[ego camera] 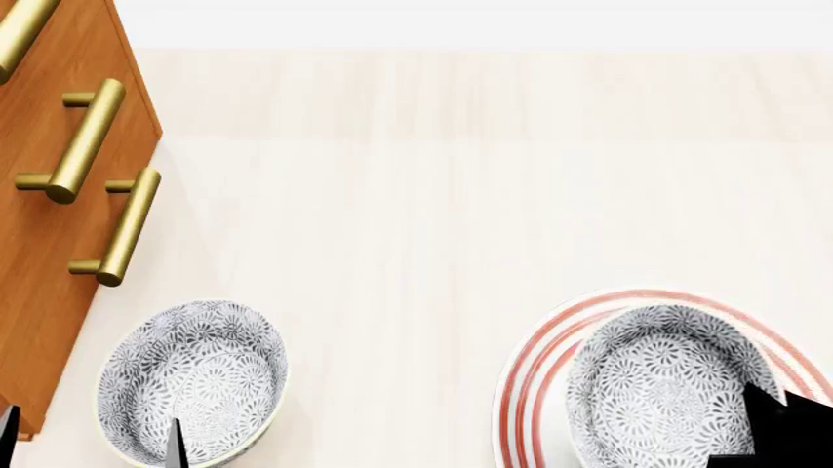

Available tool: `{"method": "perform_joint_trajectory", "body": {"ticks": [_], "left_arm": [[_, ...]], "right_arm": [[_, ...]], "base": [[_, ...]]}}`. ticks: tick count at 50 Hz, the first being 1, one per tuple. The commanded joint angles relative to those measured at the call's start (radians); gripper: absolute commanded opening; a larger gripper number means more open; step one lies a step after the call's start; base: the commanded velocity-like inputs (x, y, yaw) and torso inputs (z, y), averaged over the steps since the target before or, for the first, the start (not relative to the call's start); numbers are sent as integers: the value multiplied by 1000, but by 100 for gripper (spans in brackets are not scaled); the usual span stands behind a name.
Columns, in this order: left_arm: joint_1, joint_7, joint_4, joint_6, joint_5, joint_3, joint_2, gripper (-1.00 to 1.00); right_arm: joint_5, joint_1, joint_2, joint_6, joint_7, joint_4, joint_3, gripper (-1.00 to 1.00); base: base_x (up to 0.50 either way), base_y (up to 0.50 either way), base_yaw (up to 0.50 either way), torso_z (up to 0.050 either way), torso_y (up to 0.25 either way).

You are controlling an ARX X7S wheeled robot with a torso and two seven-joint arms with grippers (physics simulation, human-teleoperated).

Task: Pick up the bowl and put it in the front on the plate.

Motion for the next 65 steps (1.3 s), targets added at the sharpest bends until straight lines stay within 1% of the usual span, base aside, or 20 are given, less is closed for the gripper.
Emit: {"method": "perform_joint_trajectory", "body": {"ticks": [1, 18, 27, 28, 38, 43, 47, 49, 51, 54, 60, 61, 64, 65], "left_arm": [[-1, -2, 1, -3, -3, 2, -2, 100], [-2, -4, -2, -1, -3, 8, -5, 100], [-2, -4, -3, 1, -4, 13, -7, 100], [-2, -4, -3, 1, -4, 13, -7, 100], [0, -5, 0, -1, -4, 17, -10, 100], [1, -5, -2, 3, -3, 20, -10, 100], [1, -5, 1, 3, -4, 22, -11, 100], [1, -6, -1, 6, -4, 22, -11, 100], [2, -7, 4, 1, -5, 22, -11, 100], [2, -11, 7, 0, 0, 21, -11, 100], [2, -19, 36, -16, 7, 13, -14, 100], [2, -20, 43, -20, 6, 10, -14, 100], [2, -23, 51, -22, 8, 6, -16, 100], [1, -25, 57, -24, 9, 3, -18, 100]], "right_arm": [[20, -26, -29, -24, -15, 32, 5, -100], [52, -80, -78, -48, -30, 94, -1, -100], [50, -58, -71, 6, 0, 96, -6, -100], [41, -55, -68, 10, 9, 93, -8, 100], [-6, 29, 39, 102, 53, 3, 4, 100], [-59, 95, 139, 195, 87, -79, 25, 100], [-89, 185, 253, 315, 115, -154, 91, 100], [-95, 214, 283, 342, 126, -166, 120, 100], [-88, 222, 283, 341, 128, -158, 129, 100], [-72, 230, 283, 308, 131, -138, 139, 100], [-30, 225, 283, 120, 97, -177, 137, 100], [-68, 198, 283, 17, 86, -213, 111, 100], [-162, 128, 283, -167, 67, -272, 42, 100], [-254, 76, 283, -290, 91, -293, -10, 100]], "base": [[0, 0, 0, 0, 0], [0, 0, 0, 0, 0], [0, 0, 0, 0, 0], [0, 0, 0, 0, 0], [0, 0, 0, 0, 0], [0, 0, 0, 0, 0], [0, 0, 0, 0, 0], [0, 0, 0, 0, 0], [0, 0, 0, 0, 0], [0, 0, 0, 0, 0], [0, 0, 0, 0, 0], [0, 0, 0, 0, 0], [0, 0, 0, 0, 0], [0, 0, 0, 0, 0]]}}
